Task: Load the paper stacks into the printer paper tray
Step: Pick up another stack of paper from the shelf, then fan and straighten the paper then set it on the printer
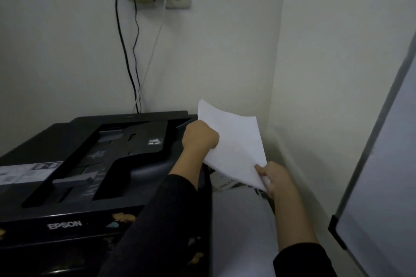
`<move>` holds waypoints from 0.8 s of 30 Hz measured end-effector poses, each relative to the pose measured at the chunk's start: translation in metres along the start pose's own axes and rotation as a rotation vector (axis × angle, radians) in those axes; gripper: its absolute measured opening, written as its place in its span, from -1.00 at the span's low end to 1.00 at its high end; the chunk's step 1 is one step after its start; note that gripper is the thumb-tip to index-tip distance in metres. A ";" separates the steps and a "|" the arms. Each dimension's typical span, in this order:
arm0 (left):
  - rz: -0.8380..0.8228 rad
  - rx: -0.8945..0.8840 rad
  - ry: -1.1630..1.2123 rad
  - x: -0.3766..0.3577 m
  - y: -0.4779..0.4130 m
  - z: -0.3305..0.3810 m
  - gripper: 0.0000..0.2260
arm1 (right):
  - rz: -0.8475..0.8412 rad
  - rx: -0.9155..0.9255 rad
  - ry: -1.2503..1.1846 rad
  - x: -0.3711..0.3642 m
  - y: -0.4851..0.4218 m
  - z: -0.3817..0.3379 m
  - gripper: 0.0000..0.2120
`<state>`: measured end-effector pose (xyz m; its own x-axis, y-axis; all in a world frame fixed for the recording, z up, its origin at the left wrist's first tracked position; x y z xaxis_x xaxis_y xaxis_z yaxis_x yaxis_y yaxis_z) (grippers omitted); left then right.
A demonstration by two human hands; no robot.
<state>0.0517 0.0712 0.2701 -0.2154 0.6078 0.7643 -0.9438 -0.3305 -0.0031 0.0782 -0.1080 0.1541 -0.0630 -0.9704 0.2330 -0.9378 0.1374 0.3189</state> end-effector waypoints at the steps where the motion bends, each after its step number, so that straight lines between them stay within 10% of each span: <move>1: 0.009 -0.003 -0.019 0.015 -0.003 -0.005 -0.85 | -0.003 0.016 0.009 -0.009 0.003 -0.013 -0.61; 9: 0.032 0.008 -0.251 0.124 -0.005 -0.086 -0.56 | 0.028 0.154 0.092 -0.108 0.050 -0.099 -0.61; 24: 0.454 -0.011 0.260 0.270 -0.029 -0.272 -0.76 | 0.037 0.424 -0.091 -0.335 0.136 -0.166 -0.84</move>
<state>-0.0468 0.4409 0.3013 -0.6575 0.5648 0.4988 -0.7430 -0.5960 -0.3045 0.0286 0.2686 0.2716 -0.1114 -0.9825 0.1490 -0.9904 0.0974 -0.0984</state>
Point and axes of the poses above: each hand's wrist, its own y-axis away from the middle knuckle, its own x-axis out of the back of the hand, z = x × y, the point moved 3 cm from there along -y, towards the middle knuckle, and after that the axes turned 10 degrees about y, right-handed, at the moved point
